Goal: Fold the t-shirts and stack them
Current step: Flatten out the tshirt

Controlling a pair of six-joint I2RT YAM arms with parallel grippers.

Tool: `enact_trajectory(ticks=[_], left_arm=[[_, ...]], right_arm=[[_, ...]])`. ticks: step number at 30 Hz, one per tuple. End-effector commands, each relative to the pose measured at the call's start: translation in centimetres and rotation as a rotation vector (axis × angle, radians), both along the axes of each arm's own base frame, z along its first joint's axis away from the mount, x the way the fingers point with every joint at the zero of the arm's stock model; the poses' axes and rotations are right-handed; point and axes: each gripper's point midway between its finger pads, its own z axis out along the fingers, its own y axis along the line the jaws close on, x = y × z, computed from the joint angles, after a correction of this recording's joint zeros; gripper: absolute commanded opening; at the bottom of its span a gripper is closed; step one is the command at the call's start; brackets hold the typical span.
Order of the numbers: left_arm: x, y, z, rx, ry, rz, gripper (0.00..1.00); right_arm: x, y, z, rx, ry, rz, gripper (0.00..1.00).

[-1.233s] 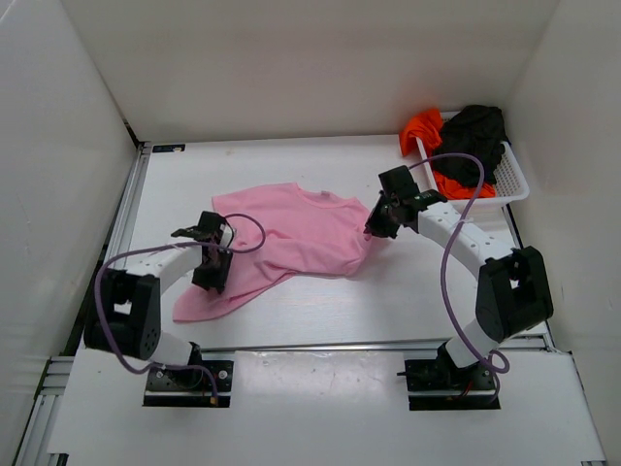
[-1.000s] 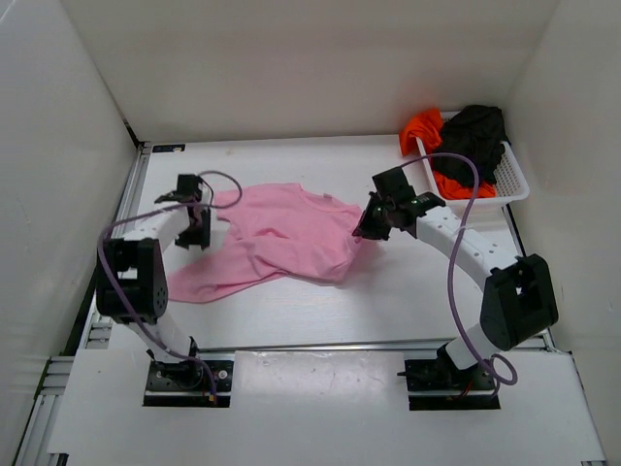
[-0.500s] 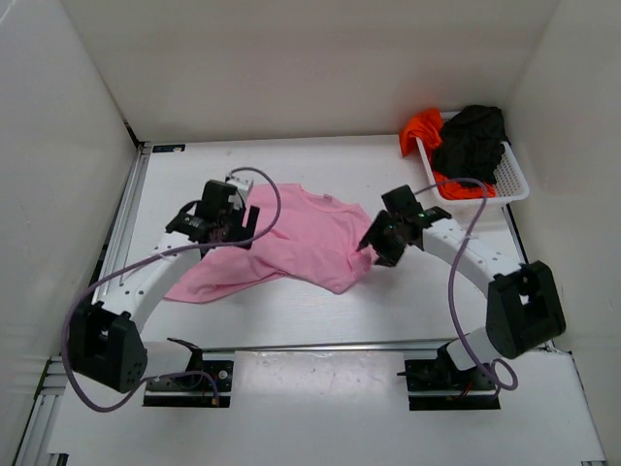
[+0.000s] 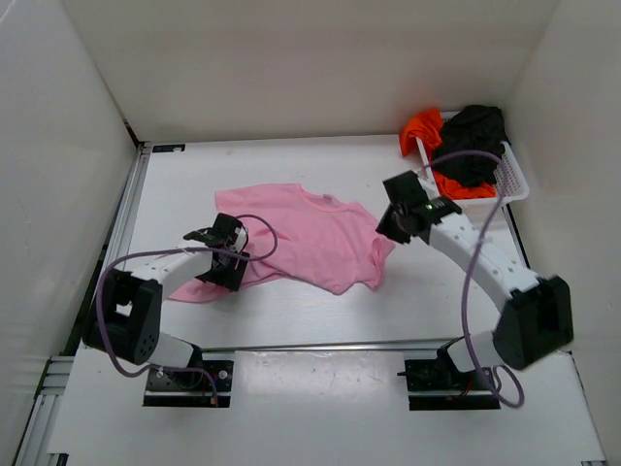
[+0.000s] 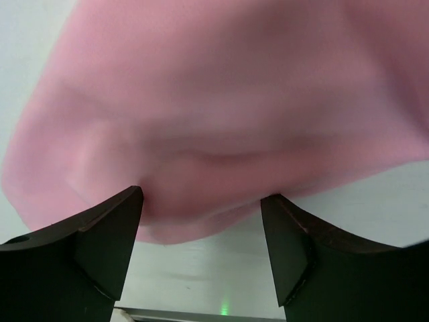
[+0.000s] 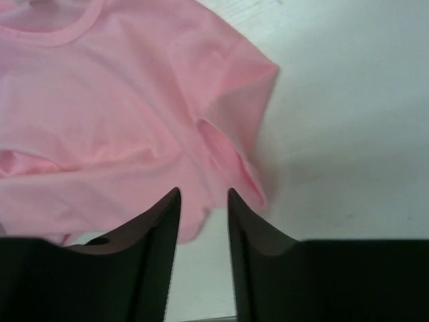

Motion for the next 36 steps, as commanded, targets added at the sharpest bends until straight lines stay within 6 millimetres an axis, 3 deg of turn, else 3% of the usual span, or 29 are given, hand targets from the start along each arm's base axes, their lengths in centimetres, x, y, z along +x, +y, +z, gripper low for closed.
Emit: enact_trajectory(ticks=[1, 3, 5, 6, 7, 8, 9, 14, 18, 20, 22, 24, 25, 27, 28, 29, 31, 33, 36], left_arm=[[2.2, 1.0, -0.1, 0.035, -0.045, 0.047, 0.80], [2.7, 1.9, -0.3, 0.055, -0.046, 0.080, 0.74], [3.2, 3.3, -0.8, 0.073, -0.039, 0.129, 0.68], [4.0, 3.9, -0.6, 0.089, -0.060, 0.152, 0.67], [4.4, 4.5, -0.6, 0.096, -0.068, 0.175, 0.65], [5.2, 5.7, -0.5, 0.103, -0.078, 0.221, 0.65], [5.8, 6.4, -0.3, 0.102, -0.086, 0.246, 0.65], [12.3, 12.3, 3.4, 0.124, -0.228, 0.439, 0.70], [15.3, 14.3, 6.8, 0.133, -0.332, 0.494, 0.74], [15.6, 12.0, 8.0, 0.069, -0.363, 0.439, 0.76], [13.9, 7.2, 9.0, -0.005, -0.388, 0.313, 0.79], [10.8, 1.9, 8.4, -0.066, -0.372, 0.158, 0.80], [9.8, 0.7, 7.9, -0.071, -0.360, 0.116, 0.80], [7.0, -0.9, 5.9, -0.072, -0.262, 0.047, 0.76], [5.4, -1.6, 4.5, -0.071, -0.209, 0.010, 0.68], [4.5, -1.7, 3.6, -0.067, -0.168, -0.003, 0.62], [3.3, -2.2, 1.7, -0.046, -0.104, -0.032, 0.54], [3.0, -2.4, 1.0, -0.036, -0.076, -0.046, 0.53], [3.5, -3.7, 0.7, -0.070, -0.055, -0.068, 0.54]], right_arm=[[4.5, 2.5, 0.5, -0.058, -0.048, 0.124, 0.29], [5.7, 5.1, 0.0, 0.001, -0.034, 0.224, 0.14], [7.2, 7.0, -2.0, 0.026, 0.020, 0.254, 0.01], [7.5, 7.6, -2.8, 0.035, 0.044, 0.265, 0.00], [7.9, 7.5, -5.5, 0.037, 0.113, 0.251, 0.00], [7.8, 8.3, -6.1, 0.083, 0.154, 0.275, 0.00], [7.3, 8.3, -8.5, 0.092, 0.231, 0.268, 0.00], [6.1, 9.2, -11.2, 0.140, 0.333, 0.275, 0.00], [5.6, 9.6, -11.5, 0.145, 0.347, 0.265, 0.00], [5.9, 9.5, -10.6, 0.144, 0.320, 0.263, 0.00], [5.7, 9.4, -10.2, 0.146, 0.314, 0.264, 0.00], [5.1, 9.2, -9.5, 0.130, 0.296, 0.287, 0.00], [5.0, 8.9, -9.3, 0.119, 0.284, 0.290, 0.02], [4.3, 8.6, -8.0, 0.081, 0.245, 0.312, 0.06], [3.6, 8.0, -8.3, 0.065, 0.251, 0.304, 0.12], [3.1, 7.7, -7.3, 0.070, 0.237, 0.305, 0.16], [1.7, 6.7, -7.8, 0.052, 0.252, 0.297, 0.22], [0.6, 6.0, -7.4, 0.052, 0.252, 0.297, 0.30], [-1.6, 5.6, -8.0, 0.044, 0.279, 0.306, 0.33]])
